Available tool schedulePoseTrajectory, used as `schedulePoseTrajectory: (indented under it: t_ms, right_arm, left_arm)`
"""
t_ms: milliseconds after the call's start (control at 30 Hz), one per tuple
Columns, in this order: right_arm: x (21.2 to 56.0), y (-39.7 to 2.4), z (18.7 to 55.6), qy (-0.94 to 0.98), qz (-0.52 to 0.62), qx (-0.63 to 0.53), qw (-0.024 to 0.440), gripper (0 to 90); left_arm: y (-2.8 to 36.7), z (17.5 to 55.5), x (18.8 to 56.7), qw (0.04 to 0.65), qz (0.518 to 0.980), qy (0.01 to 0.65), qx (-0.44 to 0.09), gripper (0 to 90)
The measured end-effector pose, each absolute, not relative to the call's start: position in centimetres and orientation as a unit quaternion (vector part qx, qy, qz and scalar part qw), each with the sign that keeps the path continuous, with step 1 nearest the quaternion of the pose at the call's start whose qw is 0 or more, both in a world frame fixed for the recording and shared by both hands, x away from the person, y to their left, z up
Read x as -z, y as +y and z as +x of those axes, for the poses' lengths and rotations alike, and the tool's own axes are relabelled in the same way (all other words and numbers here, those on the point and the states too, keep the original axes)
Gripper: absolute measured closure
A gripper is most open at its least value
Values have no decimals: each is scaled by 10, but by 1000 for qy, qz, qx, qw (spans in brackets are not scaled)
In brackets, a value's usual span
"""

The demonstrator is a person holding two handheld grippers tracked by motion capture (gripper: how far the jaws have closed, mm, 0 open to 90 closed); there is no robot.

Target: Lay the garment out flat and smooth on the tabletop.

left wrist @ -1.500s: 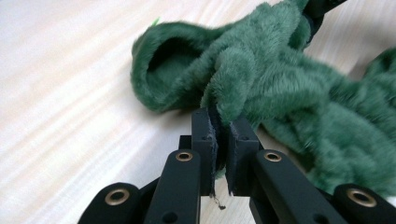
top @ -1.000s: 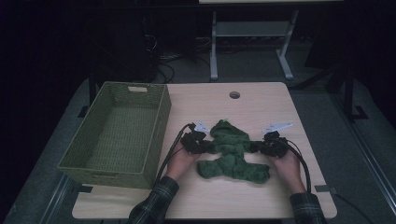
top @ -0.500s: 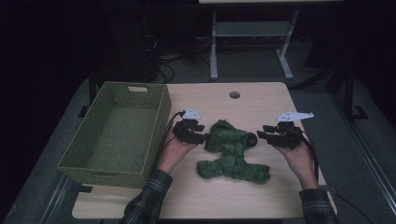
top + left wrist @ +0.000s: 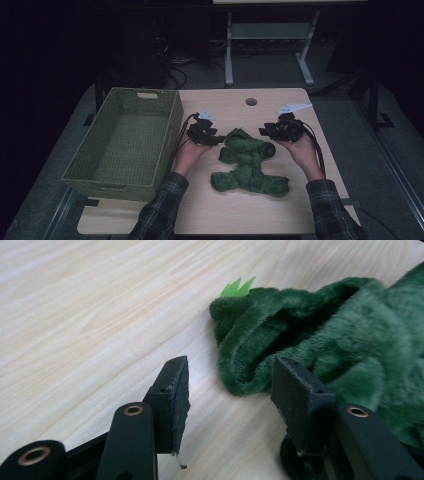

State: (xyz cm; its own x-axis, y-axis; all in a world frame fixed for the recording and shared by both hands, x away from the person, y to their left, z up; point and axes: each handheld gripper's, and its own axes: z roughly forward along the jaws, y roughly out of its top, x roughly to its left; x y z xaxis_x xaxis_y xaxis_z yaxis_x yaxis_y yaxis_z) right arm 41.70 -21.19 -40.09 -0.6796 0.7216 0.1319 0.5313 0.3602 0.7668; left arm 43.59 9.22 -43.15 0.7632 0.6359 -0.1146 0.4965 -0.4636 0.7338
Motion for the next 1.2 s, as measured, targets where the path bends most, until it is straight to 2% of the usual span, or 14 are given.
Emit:
schedulePoseTrajectory:
  t_ms: [300, 567, 700, 733, 767, 800, 933, 1200]
  right_arm:
    - [421, -190, 436, 832, 377, -397, 86, 614]
    - [436, -174, 442, 847, 365, -380, 69, 619]
    - [444, -172, 446, 852, 371, -365, 62, 687]
    - [447, -171, 448, 854, 373, -359, 58, 754]
    - [447, -171, 448, 854, 373, -359, 58, 754]
    - [448, -172, 447, 855, 371, -358, 63, 842]
    - [442, -177, 446, 843, 377, -379, 62, 869]
    - [415, -192, 437, 818, 362, -437, 98, 873]
  left_arm:
    - [79, 449, 448, 390, 857, 331, -68, 483]
    - [67, 456, 457, 381, 864, 324, -57, 516]
    - [62, 458, 459, 379, 866, 322, -51, 539]
    - [61, 458, 460, 380, 865, 323, -51, 540]
    - [61, 458, 460, 374, 869, 319, -52, 540]
    - [60, 457, 460, 376, 869, 319, -50, 539]
    - [59, 457, 460, 378, 868, 319, -46, 539]
    - [54, 455, 454, 390, 867, 308, -39, 532]
